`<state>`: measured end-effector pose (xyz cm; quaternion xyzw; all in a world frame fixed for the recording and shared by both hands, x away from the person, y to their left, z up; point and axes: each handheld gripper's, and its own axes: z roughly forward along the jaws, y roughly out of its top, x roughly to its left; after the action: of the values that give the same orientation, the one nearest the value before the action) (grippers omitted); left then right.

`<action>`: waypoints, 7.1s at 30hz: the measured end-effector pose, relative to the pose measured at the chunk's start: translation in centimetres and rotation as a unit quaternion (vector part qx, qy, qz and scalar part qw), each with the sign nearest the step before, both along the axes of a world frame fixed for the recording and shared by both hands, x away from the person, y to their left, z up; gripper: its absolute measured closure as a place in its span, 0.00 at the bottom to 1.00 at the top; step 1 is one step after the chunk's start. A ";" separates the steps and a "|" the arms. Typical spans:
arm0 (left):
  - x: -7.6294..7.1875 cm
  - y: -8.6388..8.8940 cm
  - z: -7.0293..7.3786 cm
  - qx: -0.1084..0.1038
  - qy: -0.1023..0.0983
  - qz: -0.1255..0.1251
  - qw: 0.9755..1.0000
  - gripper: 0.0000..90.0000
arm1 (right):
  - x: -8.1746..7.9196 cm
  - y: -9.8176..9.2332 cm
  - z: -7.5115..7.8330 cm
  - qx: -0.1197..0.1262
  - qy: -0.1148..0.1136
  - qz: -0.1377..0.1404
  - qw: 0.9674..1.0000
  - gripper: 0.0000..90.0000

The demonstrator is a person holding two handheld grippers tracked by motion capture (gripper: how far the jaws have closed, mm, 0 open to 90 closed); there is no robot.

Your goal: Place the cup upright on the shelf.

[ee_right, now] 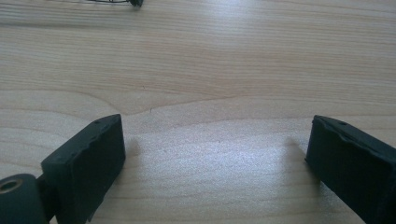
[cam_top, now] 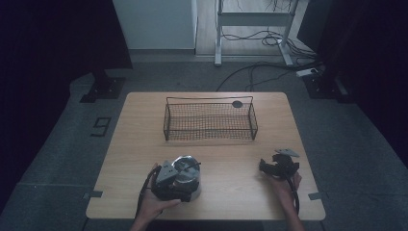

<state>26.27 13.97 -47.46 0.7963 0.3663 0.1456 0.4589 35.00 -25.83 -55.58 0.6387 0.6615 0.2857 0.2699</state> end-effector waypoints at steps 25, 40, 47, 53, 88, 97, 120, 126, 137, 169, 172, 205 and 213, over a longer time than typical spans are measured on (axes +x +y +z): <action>-0.1 -0.2 -0.4 0.000 -0.037 0.000 0.999 0.04 | 0.0 0.0 0.0 0.001 0.000 0.000 1.000 0.05; -0.5 0.5 0.2 -0.024 -0.056 0.007 0.998 0.04 | 0.0 0.0 0.0 0.002 -0.001 0.001 1.000 0.06; -0.4 1.2 0.6 -0.028 -0.056 0.021 0.998 0.04 | 0.0 0.0 0.0 0.001 -0.001 0.000 1.000 0.06; -0.2 1.9 1.0 -0.034 -0.061 0.038 0.997 0.04 | 0.0 0.0 0.0 0.001 -0.003 -0.001 1.000 0.07; 4.8 -0.4 5.3 -0.044 -0.070 0.078 0.994 0.04 | -0.1 -0.1 0.0 0.001 -0.008 -0.011 1.000 0.10; 5.9 -0.3 5.9 -0.048 -0.067 0.088 0.993 0.04 | -0.1 -0.1 0.0 0.000 -0.007 -0.013 1.000 0.10; 8.3 -0.2 7.3 -0.045 -0.072 0.100 0.991 0.04 | -0.1 -0.1 0.0 0.000 -0.009 -0.014 1.000 0.11; 8.8 -0.4 7.7 -0.038 -0.078 0.105 0.991 0.04 | -0.1 -0.1 0.0 0.000 -0.010 -0.014 1.000 0.12; 9.8 -0.7 8.0 -0.036 -0.078 0.107 0.991 0.04 | -0.1 -0.1 0.0 0.000 -0.010 -0.015 1.000 0.12; 12.5 -1.5 9.4 -0.048 -0.070 0.112 0.990 0.04 | -0.1 -0.1 0.1 0.000 -0.009 -0.014 1.000 0.12; 12.7 -1.5 9.6 -0.049 -0.069 0.114 0.990 0.04 | -0.1 -0.2 0.1 -0.001 -0.009 -0.013 1.000 0.12; 15.9 -1.0 10.0 -0.051 -0.057 0.136 0.988 0.04 | -0.1 -0.1 0.0 -0.002 -0.012 -0.015 1.000 0.13; 16.9 -1.7 10.6 -0.043 -0.065 0.134 0.988 0.04 | -0.1 -0.1 0.0 -0.002 -0.012 -0.016 1.000 0.13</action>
<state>43.13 12.32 -36.91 0.7080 0.4454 0.2415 0.4920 34.86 -25.97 -55.55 0.6450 0.6486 0.2880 0.2833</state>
